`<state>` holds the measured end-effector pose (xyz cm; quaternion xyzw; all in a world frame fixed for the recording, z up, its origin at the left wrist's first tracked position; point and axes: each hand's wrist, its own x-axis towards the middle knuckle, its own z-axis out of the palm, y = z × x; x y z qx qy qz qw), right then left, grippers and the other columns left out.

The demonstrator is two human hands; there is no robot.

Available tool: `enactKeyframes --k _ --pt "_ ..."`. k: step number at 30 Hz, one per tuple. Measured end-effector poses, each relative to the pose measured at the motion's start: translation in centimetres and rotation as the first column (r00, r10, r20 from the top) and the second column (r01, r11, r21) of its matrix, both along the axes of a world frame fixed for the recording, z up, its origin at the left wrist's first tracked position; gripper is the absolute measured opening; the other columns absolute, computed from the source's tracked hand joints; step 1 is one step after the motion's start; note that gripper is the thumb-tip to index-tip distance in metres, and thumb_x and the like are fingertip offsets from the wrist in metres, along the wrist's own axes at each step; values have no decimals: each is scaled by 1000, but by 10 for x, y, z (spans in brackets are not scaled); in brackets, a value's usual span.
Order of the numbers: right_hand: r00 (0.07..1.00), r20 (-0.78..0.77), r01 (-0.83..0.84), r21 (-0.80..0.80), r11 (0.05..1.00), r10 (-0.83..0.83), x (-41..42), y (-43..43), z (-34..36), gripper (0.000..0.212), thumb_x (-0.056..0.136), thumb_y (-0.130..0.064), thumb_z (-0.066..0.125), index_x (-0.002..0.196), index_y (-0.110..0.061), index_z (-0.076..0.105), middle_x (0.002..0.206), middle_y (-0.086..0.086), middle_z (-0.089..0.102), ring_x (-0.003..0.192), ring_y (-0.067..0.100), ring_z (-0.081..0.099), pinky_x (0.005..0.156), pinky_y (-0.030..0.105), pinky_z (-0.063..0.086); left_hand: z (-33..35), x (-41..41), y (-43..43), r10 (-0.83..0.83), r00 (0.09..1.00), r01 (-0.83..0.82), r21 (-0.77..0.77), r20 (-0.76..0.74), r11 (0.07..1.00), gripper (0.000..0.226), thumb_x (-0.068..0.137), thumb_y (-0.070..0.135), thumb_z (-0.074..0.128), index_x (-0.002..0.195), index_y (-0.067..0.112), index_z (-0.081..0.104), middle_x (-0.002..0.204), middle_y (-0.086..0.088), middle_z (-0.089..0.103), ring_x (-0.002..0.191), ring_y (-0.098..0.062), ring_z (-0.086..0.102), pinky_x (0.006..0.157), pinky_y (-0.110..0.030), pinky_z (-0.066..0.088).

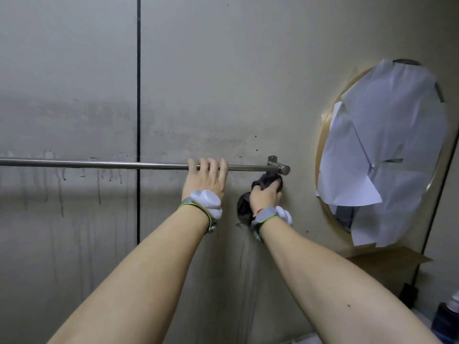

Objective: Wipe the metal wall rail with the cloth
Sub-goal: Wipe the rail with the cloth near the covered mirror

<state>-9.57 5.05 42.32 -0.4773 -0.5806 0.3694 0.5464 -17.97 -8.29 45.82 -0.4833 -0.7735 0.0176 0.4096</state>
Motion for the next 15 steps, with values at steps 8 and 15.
enactKeyframes --k 8,15 --pt "555 586 -100 751 652 -590 10 4 -10 62 79 -8 50 141 -15 45 101 15 59 85 34 60 49 35 49 2 -2 2 -15 1000 15 15 -13 1000 74 89 28 41 150 5 6 130 -17 38 116 -34 40 101 -52 30" --pt "682 660 27 407 913 -315 1 14 -20 75 89 -12 42 152 -20 2 125 15 42 99 37 52 67 39 44 -4 -5 5 5 1000 -5 7 -16 1000 78 84 30 45 147 5 8 125 -16 40 108 -32 41 96 -49 31"
